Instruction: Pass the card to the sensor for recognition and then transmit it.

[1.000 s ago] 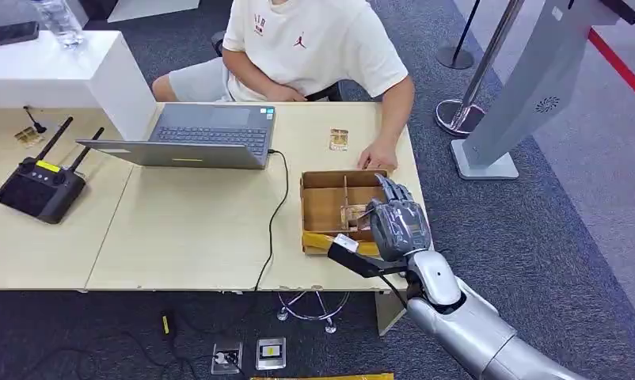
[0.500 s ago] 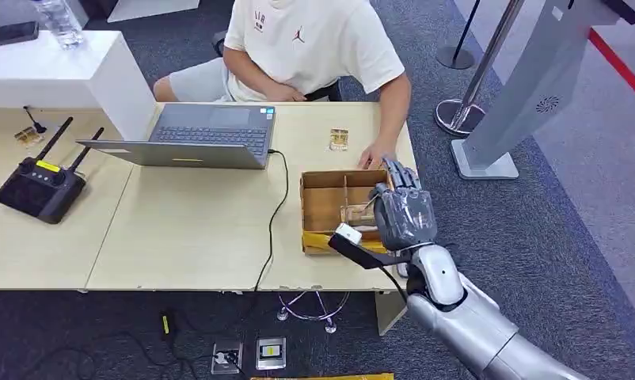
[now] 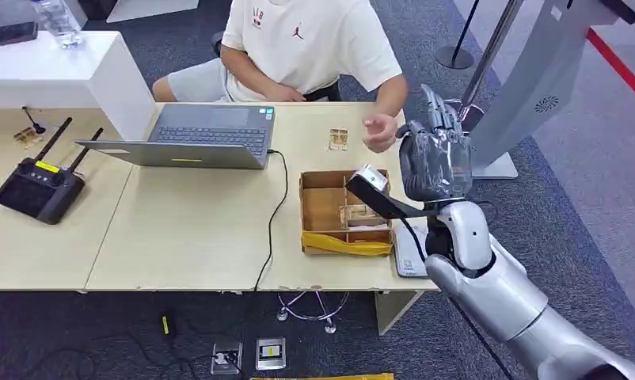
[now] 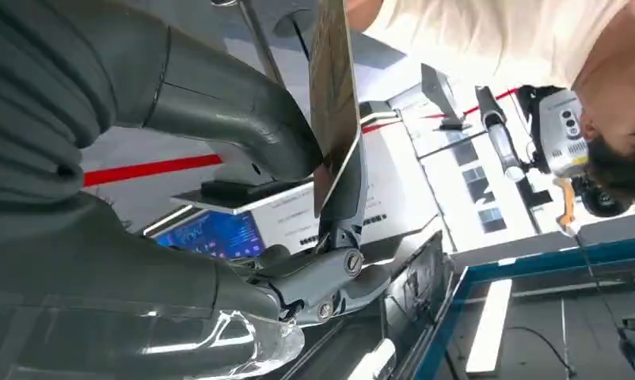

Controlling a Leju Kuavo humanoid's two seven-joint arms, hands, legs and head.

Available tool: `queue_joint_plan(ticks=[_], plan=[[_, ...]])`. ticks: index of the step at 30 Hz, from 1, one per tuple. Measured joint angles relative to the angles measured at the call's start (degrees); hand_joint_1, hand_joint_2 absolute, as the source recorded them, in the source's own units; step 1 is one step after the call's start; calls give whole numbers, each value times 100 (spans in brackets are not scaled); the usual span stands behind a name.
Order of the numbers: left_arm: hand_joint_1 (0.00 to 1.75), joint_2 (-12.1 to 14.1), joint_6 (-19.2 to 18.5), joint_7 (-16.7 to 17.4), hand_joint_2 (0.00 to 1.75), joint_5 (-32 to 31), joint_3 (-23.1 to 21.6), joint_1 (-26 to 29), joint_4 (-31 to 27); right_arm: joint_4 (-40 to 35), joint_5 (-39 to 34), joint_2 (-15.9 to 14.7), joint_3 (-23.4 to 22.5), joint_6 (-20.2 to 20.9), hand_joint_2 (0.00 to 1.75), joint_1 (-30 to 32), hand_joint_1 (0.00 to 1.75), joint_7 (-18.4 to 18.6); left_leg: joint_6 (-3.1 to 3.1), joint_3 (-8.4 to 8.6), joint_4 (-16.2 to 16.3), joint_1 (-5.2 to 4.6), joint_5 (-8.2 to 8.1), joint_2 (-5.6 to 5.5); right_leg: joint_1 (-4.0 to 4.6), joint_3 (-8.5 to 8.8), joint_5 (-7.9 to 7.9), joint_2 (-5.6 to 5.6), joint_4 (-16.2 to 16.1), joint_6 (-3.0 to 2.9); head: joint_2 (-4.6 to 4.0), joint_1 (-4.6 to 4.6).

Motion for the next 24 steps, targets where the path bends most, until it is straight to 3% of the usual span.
queue_joint_plan(ticks=[9,13,18,24], plan=[[0,-18,0,98,0,-98,-83,-105,0,-70,-59,-70,-46,201,175,-372,175,74,0,-3,0,0,0,0,-1,0,0,0,1,0,0,2],[0,-33,0,146,0,-220,-144,-161,0,39,-245,-70,43,508,175,-793,175,179,0,-6,0,0,0,-2,-1,0,0,-2,1,0,-2,2],[0,-35,0,286,0,-345,-232,-256,0,746,-444,78,329,1021,175,-1275,175,179,0,-10,0,3,1,-9,2,2,0,-7,2,0,0,4],[0,-35,0,334,0,-418,-251,-290,0,1893,-739,442,656,1159,175,-1720,175,297,0,-10,0,4,1,-10,3,2,0,-11,3,0,-2,0]])
